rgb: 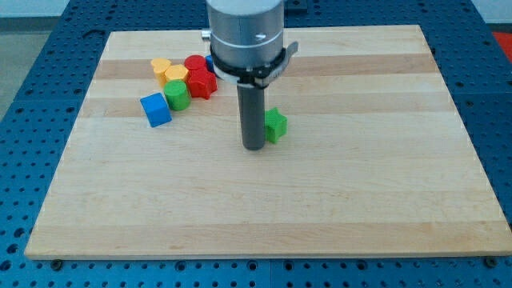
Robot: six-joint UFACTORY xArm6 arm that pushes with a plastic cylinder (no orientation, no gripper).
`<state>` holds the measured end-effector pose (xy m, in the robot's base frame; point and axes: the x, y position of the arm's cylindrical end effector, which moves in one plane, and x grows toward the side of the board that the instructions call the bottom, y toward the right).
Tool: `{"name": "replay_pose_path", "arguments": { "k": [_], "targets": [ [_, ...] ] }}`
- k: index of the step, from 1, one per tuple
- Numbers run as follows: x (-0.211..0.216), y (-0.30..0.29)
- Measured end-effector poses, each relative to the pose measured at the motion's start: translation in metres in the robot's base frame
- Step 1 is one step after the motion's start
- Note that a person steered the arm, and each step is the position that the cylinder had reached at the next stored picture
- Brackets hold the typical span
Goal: Push the green star slightly up
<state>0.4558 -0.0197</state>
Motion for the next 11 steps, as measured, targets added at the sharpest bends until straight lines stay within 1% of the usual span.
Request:
{"name": "replay_pose_path", "arguments": {
  "k": [1,2,3,4,5,6,7,8,9,10,11],
  "targets": [
    [-0.017,0.002],
    [-0.002,0.0],
    [0.026,0.002],
    [0.03,0.036],
    [0.023,0.075],
    [0.009,0.082],
    [0.005,0.037],
    [-0.018,0.008],
    [-0.038,0.003],
    [-0.026,0.003],
    [-0.016,0.025]
  ]
}}
